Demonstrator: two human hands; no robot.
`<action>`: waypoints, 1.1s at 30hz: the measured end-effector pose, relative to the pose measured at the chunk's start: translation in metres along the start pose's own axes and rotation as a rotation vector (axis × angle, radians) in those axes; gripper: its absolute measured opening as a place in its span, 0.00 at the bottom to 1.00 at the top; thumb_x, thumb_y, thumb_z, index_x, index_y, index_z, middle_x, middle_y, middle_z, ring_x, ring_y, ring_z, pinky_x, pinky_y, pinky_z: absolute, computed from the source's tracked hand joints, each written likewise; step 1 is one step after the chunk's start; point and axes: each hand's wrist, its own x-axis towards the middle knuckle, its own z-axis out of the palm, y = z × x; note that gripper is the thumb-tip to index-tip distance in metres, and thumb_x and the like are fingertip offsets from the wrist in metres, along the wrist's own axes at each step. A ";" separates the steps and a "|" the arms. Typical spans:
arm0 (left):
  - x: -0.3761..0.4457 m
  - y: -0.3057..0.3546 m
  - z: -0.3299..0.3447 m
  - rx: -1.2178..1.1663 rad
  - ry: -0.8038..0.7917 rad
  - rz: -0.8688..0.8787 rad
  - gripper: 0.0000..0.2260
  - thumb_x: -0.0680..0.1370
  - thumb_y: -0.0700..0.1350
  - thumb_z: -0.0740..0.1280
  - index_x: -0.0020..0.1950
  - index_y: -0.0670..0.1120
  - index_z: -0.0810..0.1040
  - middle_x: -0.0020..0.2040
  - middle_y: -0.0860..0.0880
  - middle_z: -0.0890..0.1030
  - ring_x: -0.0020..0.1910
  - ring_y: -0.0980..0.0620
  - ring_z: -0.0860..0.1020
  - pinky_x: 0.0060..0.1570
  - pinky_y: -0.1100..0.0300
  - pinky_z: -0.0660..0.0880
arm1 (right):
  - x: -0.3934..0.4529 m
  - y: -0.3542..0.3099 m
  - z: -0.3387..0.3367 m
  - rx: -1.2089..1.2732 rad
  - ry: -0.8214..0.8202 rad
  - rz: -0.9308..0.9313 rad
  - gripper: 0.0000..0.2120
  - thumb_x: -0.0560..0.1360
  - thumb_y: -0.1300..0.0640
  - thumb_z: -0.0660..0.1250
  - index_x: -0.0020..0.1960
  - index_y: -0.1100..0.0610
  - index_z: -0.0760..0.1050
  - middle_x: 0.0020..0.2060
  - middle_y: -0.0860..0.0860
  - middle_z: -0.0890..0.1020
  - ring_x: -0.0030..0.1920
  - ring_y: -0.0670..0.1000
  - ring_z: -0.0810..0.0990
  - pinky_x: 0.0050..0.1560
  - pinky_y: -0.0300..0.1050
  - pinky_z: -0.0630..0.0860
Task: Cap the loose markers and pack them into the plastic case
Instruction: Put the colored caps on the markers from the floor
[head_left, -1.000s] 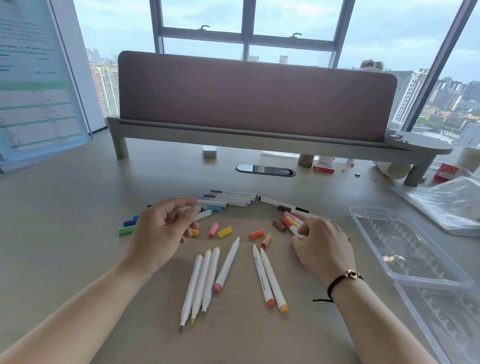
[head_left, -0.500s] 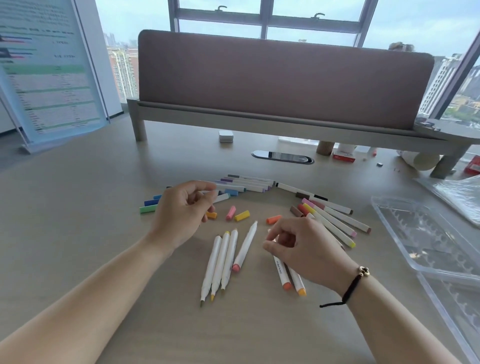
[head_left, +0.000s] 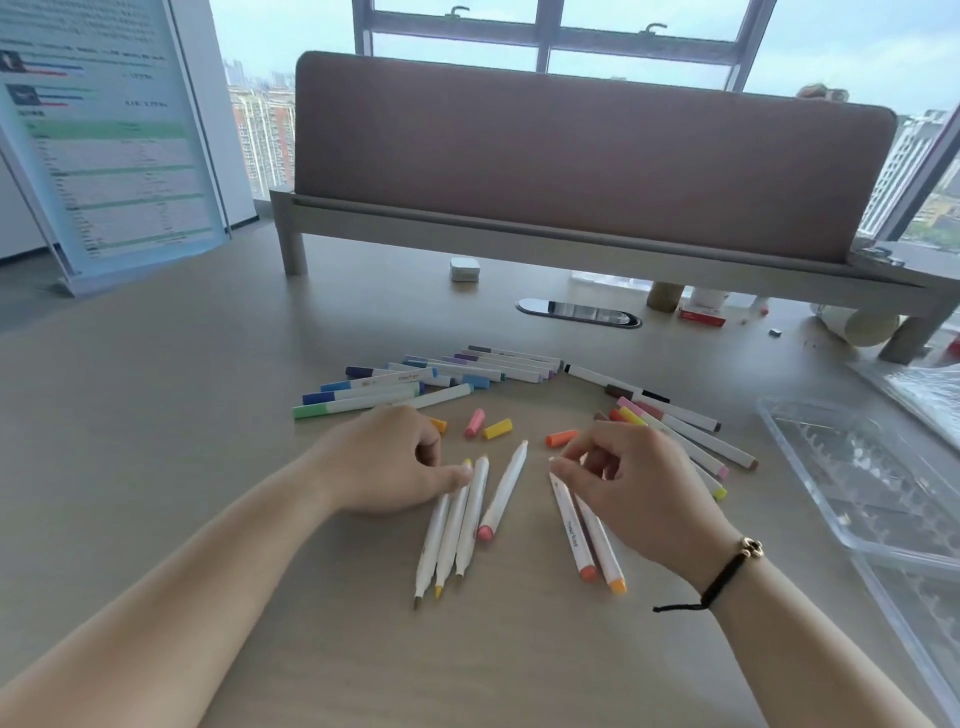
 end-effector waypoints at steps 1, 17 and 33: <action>-0.001 0.000 -0.001 0.019 -0.020 -0.004 0.23 0.72 0.68 0.67 0.33 0.49 0.78 0.31 0.55 0.78 0.32 0.57 0.74 0.35 0.59 0.71 | 0.002 0.003 -0.002 0.010 0.042 0.037 0.07 0.73 0.46 0.72 0.38 0.46 0.79 0.26 0.44 0.75 0.30 0.44 0.72 0.34 0.46 0.72; -0.006 0.018 -0.006 -0.031 -0.205 -0.053 0.23 0.65 0.71 0.70 0.32 0.51 0.79 0.27 0.56 0.74 0.27 0.60 0.69 0.30 0.65 0.64 | 0.018 0.028 -0.017 0.065 0.336 0.383 0.07 0.76 0.51 0.69 0.39 0.49 0.80 0.31 0.44 0.78 0.35 0.43 0.75 0.33 0.41 0.66; -0.007 0.027 0.009 -0.070 -0.097 -0.126 0.32 0.64 0.73 0.70 0.41 0.42 0.83 0.32 0.51 0.73 0.31 0.55 0.69 0.34 0.58 0.67 | 0.023 0.032 0.008 -0.378 0.001 0.107 0.15 0.80 0.55 0.57 0.58 0.45 0.80 0.60 0.43 0.80 0.62 0.54 0.70 0.61 0.51 0.70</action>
